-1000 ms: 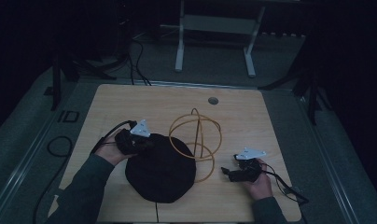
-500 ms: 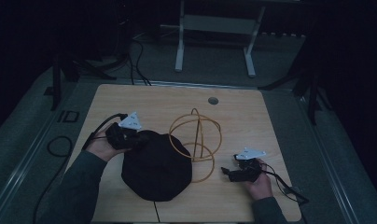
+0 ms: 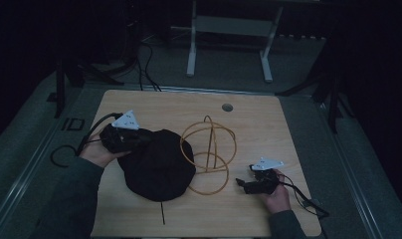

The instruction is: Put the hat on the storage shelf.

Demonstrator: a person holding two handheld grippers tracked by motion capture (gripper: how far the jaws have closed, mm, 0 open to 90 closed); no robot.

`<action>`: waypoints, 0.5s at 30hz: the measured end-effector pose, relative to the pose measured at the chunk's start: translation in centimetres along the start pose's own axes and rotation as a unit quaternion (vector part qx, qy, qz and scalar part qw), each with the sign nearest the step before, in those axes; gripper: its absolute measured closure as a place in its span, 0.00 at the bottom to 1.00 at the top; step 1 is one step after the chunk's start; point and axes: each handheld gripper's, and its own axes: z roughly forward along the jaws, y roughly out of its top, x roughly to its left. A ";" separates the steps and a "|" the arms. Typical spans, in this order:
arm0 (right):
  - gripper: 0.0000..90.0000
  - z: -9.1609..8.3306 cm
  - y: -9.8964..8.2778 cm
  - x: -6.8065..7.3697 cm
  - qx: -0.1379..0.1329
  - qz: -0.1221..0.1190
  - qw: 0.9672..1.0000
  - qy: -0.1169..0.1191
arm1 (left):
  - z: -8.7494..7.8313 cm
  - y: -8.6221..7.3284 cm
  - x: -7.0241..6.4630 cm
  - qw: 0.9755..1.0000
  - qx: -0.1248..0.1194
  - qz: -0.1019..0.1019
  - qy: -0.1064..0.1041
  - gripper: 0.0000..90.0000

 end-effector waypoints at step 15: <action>0.21 0.0 0.0 0.0 -0.001 0.000 1.000 0.000 | -1.4 0.1 1.2 0.999 -0.012 -0.034 0.008 0.99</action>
